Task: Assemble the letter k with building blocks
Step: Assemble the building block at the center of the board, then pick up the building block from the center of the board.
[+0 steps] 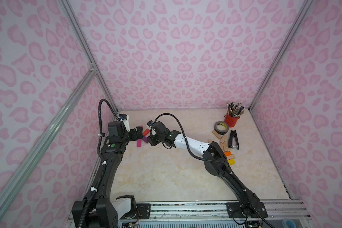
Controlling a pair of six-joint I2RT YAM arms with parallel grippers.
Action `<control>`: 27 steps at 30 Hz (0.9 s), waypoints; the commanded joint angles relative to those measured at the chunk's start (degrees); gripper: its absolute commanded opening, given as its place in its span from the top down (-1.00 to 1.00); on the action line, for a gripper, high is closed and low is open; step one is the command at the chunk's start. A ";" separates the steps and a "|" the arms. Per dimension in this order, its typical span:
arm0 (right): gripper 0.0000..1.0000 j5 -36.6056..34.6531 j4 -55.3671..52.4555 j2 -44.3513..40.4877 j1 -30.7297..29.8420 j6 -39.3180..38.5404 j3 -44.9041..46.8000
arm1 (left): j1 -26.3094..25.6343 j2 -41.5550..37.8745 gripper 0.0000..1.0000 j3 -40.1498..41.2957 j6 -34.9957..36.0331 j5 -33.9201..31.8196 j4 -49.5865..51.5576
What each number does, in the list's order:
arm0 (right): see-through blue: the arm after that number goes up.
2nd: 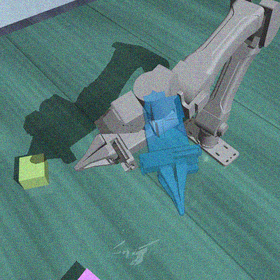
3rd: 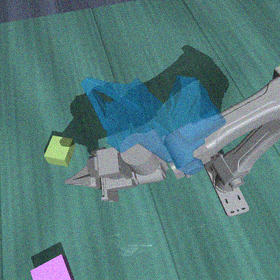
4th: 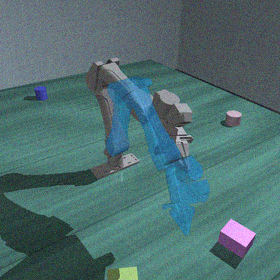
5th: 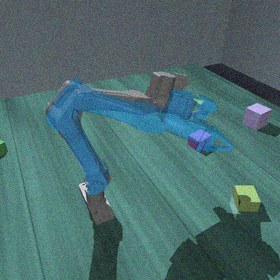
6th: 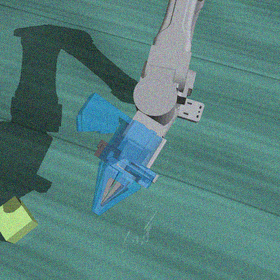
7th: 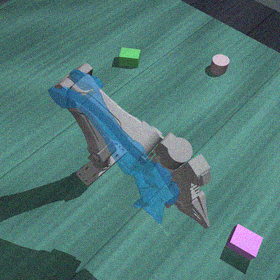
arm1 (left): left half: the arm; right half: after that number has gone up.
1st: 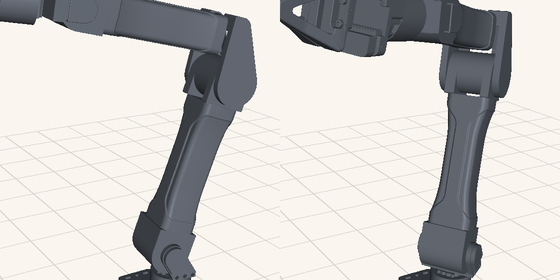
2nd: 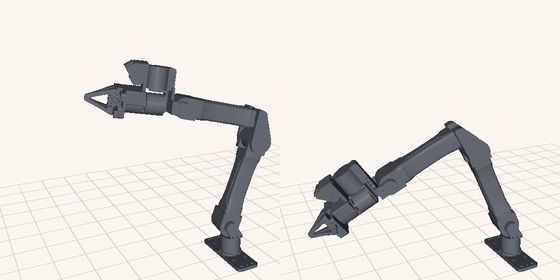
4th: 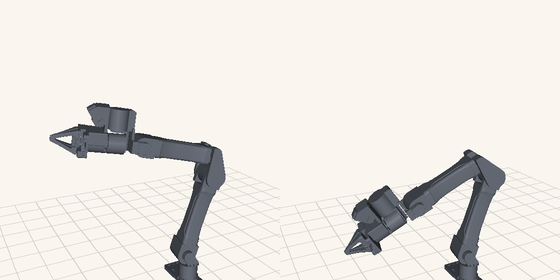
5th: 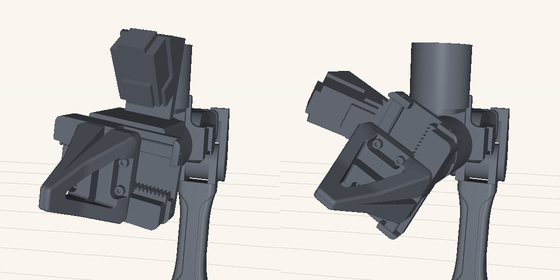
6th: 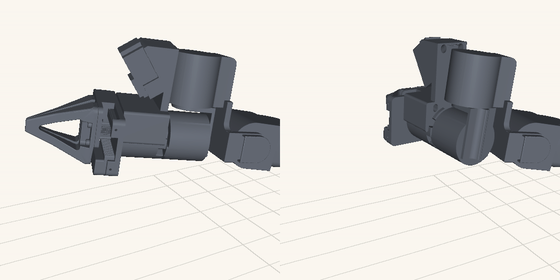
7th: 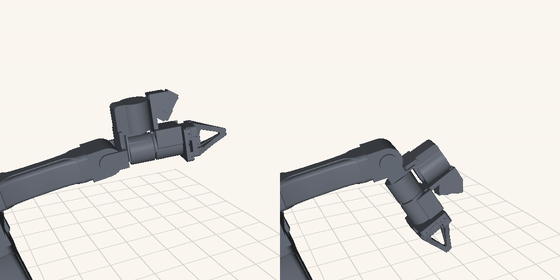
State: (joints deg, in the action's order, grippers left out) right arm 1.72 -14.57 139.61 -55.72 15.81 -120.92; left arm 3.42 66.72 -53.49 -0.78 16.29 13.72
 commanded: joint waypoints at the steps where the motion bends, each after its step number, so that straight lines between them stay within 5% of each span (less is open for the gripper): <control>1: -0.23 -3.13 6.98 -9.23 0.59 -0.40 12.83 | -1.27 -0.77 -0.94 0.32 1.74 1.58 -2.00; 10: -0.34 -14.24 12.08 -45.75 8.98 7.81 54.38 | -17.77 -4.85 -0.94 3.47 7.81 7.99 -7.22; 16: -0.35 -18.86 -3.80 -63.26 20.86 13.07 68.11 | -32.28 -4.86 -0.97 5.11 15.21 9.98 -7.70; 21: -0.33 -17.93 -13.27 -66.13 28.59 14.44 72.21 | -37.29 -2.78 -0.98 5.31 21.19 11.84 -5.34; 27: -0.11 -11.62 -13.99 -55.40 33.14 13.00 68.09 | -37.43 -1.98 -0.99 5.03 24.15 12.67 -3.97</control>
State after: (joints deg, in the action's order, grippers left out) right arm -13.45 -26.83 80.34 -22.79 29.91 -50.83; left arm -33.87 64.71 -48.14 20.34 27.99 9.45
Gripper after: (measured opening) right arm 0.563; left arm 0.994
